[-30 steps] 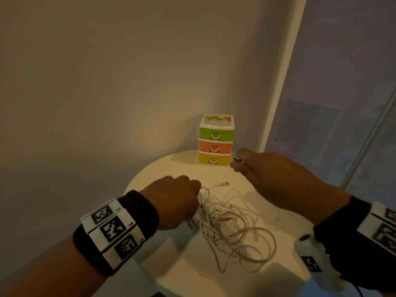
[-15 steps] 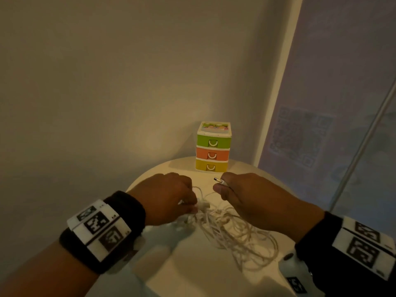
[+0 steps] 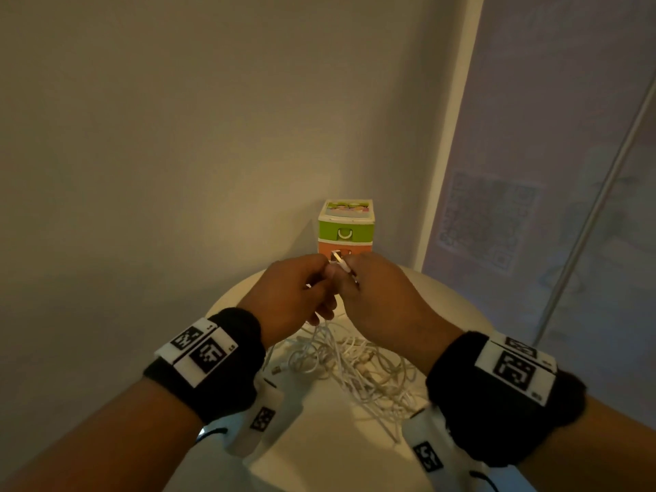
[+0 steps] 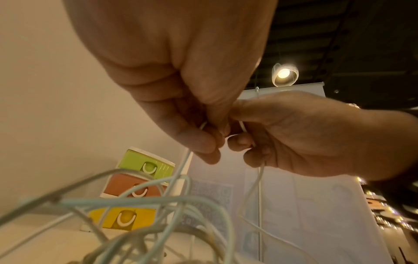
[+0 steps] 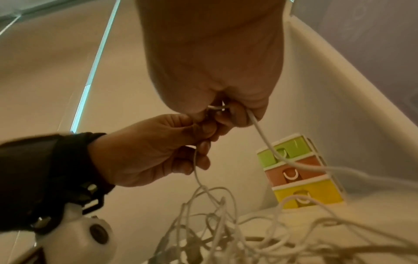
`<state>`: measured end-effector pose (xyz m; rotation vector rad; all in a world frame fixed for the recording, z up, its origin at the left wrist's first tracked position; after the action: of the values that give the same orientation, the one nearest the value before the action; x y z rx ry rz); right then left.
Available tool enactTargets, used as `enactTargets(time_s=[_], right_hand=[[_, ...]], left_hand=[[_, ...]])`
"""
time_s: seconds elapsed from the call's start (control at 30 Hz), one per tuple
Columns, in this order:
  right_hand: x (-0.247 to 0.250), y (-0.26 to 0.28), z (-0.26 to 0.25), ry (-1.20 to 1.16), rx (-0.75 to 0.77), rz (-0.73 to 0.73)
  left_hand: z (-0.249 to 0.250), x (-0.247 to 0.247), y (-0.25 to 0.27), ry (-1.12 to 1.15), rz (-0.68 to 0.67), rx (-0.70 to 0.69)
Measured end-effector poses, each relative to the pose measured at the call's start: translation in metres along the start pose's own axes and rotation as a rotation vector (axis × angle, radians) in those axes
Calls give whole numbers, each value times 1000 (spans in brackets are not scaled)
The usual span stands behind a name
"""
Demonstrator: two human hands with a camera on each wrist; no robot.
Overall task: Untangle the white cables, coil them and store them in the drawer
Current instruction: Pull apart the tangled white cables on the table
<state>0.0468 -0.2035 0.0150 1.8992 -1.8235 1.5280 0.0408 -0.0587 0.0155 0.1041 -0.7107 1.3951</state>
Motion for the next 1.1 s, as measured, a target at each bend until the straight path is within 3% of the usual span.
enactTargets(time_s=[0.1,0.23,0.37,0.4,0.57,0.67,0.77,0.83,0.93,1.1], right_hand=[[7,-1,-7,-177,-123,139],[21,-13,-4,-490,-322,343],[37,-10,-13,-900,-373,383],[37,-8,-14,-863,-337,377],[45,-3,-5,-160,-26,308],[44,6,1,162,45,44],[38,8,4,252,44,-190],[42,2,5,229,15,-224],[51,-5,4,139,-5,-85],[87,-18,5,-4,-40,399]], left_hand=[[3,-4,-4,16,-23,19],[0,-8,-6,-33,-151,2],[-5,-9,-9,-64,-147,-15],[-5,-9,-9,-77,-163,-15],[0,-11,-8,-210,-218,-83],[4,-10,-10,-170,-168,-102],[2,-12,-11,-185,-181,-148],[-1,-15,-9,-222,-170,-155],[-8,-13,-10,-204,-146,-168],[-27,-1,-14,-299,-165,-136]])
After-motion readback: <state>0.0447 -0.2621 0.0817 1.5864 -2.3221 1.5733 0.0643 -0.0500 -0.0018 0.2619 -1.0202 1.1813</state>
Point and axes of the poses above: each hand's wrist, its own y-axis away from the middle knuckle, its own x-axis out of the back of the hand, z = x × y, the point moved 1 cm from there along -y, towards the middle knuckle, and after that the axes turned 3 degrees about z, right-handed, at the moved point
